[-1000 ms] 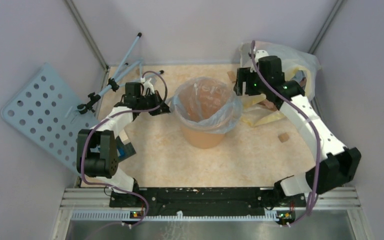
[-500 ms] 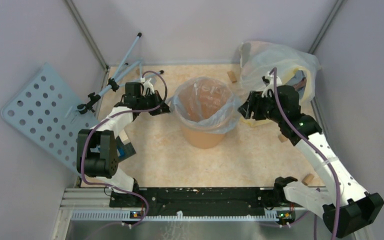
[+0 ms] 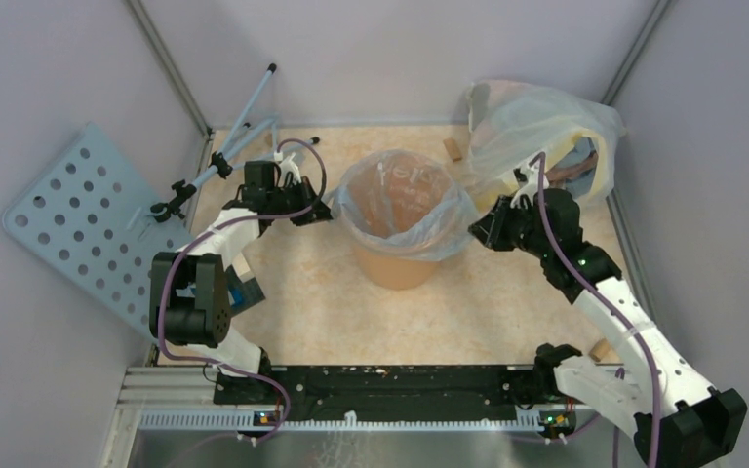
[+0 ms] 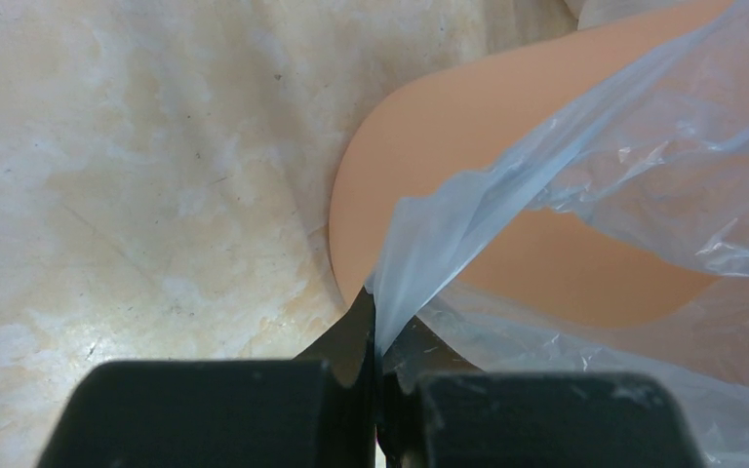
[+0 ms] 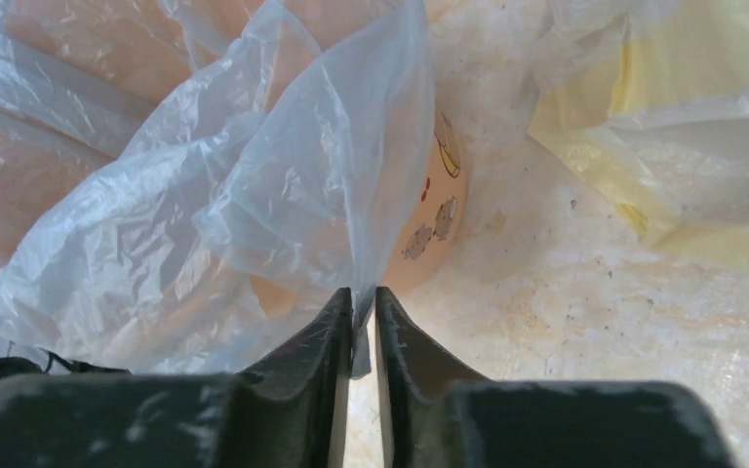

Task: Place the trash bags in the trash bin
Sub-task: Move the trash bin to the center of the board.

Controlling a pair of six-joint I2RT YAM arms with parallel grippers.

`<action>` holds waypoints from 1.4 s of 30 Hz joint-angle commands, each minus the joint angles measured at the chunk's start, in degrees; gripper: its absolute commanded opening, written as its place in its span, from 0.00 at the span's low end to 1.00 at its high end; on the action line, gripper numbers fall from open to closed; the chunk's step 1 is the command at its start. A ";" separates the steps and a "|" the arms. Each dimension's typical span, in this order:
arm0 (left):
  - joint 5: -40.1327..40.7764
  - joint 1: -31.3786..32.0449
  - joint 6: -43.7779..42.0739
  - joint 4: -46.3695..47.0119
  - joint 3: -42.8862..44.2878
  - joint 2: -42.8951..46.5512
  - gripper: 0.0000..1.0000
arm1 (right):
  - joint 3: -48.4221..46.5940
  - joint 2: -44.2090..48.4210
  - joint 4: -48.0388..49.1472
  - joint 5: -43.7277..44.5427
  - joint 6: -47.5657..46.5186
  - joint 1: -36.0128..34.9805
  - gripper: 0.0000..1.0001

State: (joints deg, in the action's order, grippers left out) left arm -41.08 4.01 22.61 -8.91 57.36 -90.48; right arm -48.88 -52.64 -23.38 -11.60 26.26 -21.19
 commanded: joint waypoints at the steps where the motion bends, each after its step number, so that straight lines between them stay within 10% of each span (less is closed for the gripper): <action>1: 0.39 0.12 0.28 2.96 -0.78 1.86 0.00 | 2.12 2.71 4.09 1.67 1.34 0.33 0.07; 42: 0.67 1.00 4.89 14.60 -11.20 -0.76 0.00 | 23.54 -15.26 35.97 5.28 5.45 -3.33 0.00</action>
State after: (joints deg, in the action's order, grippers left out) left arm -41.12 4.99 27.16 2.96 47.79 -91.02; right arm -26.04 -69.19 9.85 -8.86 31.83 -24.27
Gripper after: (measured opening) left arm 0.005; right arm 0.004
